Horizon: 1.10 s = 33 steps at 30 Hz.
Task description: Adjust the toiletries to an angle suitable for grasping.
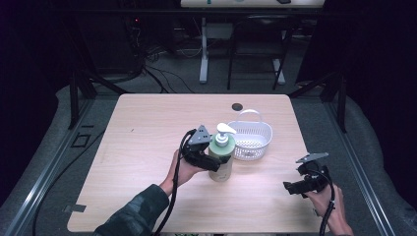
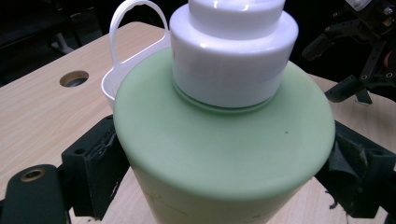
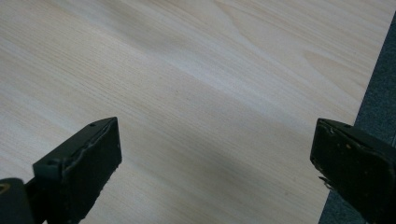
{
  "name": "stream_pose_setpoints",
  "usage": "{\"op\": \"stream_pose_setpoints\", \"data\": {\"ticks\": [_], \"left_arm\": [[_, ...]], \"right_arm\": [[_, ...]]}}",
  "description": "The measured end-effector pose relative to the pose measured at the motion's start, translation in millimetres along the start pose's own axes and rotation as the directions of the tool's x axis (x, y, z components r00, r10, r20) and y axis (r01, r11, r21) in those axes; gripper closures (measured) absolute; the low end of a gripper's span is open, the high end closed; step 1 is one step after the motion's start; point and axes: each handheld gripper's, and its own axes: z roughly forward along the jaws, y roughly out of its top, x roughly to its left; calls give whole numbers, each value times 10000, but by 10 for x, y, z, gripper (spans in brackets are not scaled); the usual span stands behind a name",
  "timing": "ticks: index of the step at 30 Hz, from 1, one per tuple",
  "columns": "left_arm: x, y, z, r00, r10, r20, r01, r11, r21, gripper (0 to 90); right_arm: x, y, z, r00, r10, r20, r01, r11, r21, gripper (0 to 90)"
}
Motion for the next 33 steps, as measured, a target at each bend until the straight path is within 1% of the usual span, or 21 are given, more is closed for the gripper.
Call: {"op": "stream_pose_setpoints", "data": {"ticks": [1, 3, 4, 5, 10, 12, 13, 14, 15, 17, 18, 20, 22, 23, 24, 25, 26, 27, 28, 32, 33], "left_arm": [[-1, 5, -19, 9999, 99, 21, -99, 9999, -85, 115], [11, 20, -71, 9999, 91, 79, -88, 9993, -357, 110], [11, 20, -71, 9999, 91, 79, -88, 9993, -357, 110], [14, 47, -124, 9998, 185, 89, -183, 9995, -256, 107], [4, 62, -251, 9994, 329, 101, -330, 9994, 136, 74], [3, 52, -317, 9992, 389, 10, -389, 9987, 339, 54], [13, 35, -372, 9994, 333, 3, -333, 9982, 495, 29], [13, 35, -372, 9994, 333, 3, -333, 9982, 495, 19], [19, 19, -408, 9997, 255, -58, -250, 9976, 649, 5], [32, -13, -464, 9997, 218, -80, -211, 9966, 796, 0], [44, -52, -528, 9996, 219, -167, -201, 9950, 979, 0], [52, -73, -563, 9996, 184, -208, -163, 9950, 985, 0], [89, -137, -676, 9995, -42, -318, 75, 9942, 1068, 0], [89, -137, -676, 9995, -42, -318, 75, 9942, 1068, 0], [106, -171, -723, 9993, -198, -330, 234, 9935, 1118, 0], [123, -201, -761, 9992, -307, -239, 334, 9920, 1217, 0], [143, -260, -823, 9982, -499, -341, 540, 9895, 1339, 0], [143, -260, -823, 9982, -499, -341, 540, 9895, 1339, 0], [162, -299, -868, 9972, -632, -397, 683, 9871, 1448, 0], [223, -428, -1021, 9910, -1139, -699, 1232, 9814, 1471, 0], [260, -496, -1078, 9869, -1432, -737, 1524, 9784, 1394, 0]], "right_arm": [[-1, 0, 0, 10000, -4, -4, 4, 10000, 0, 17], [-1, 0, 0, 10000, -8, -6, 8, 10000, -1, 17], [-1, 0, 0, 10000, -8, -6, 8, 10000, -1, 17], [-1, 0, 3, 10000, -7, -17, 7, 10000, 3, 17], [3, 1, 4, 10000, -3, -6, 3, 10000, -4, 17], [5, 4, -1, 10000, -18, 22, 18, 10000, -6, 17], [7, 5, -3, 10000, -29, 44, 29, 10000, -15, 17], [7, 5, -3, 10000, -29, 44, 29, 10000, -15, 17], [8, 5, -3, 10000, -13, 53, 13, 10000, -11, 17], [9, 6, -4, 10000, -16, 53, 16, 10000, -17, 17], [8, 6, -5, 10000, -40, 46, 40, 10000, -40, 17], [8, 6, -6, 10000, -24, 28, 24, 10000, -46, 17], [5, 4, -3, 10000, 2, 10, -2, 10000, -43, 13], [5, 4, -3, 10000, 2, 10, -2, 10000, -43, 13], [8, 4, -6, 10000, 67, -13, -67, 9999, -79, 8], [8, 6, -16, 9999, 102, 1, -102, 9998, -167, 3], [4, 13, -34, 9999, 134, -4, -134, 9995, -293, 0], [4, 13, -34, 9999, 134, -4, -134, 9995, -293, 0], [5, 15, -44, 9999, 158, 31, -157, 9992, -357, 0], [6, 13, -35, 9999, 142, 36, -141, 9993, -335, 0], [8, 13, -32, 9999, 129, 39, -128, 9994, -332, 0]]}}
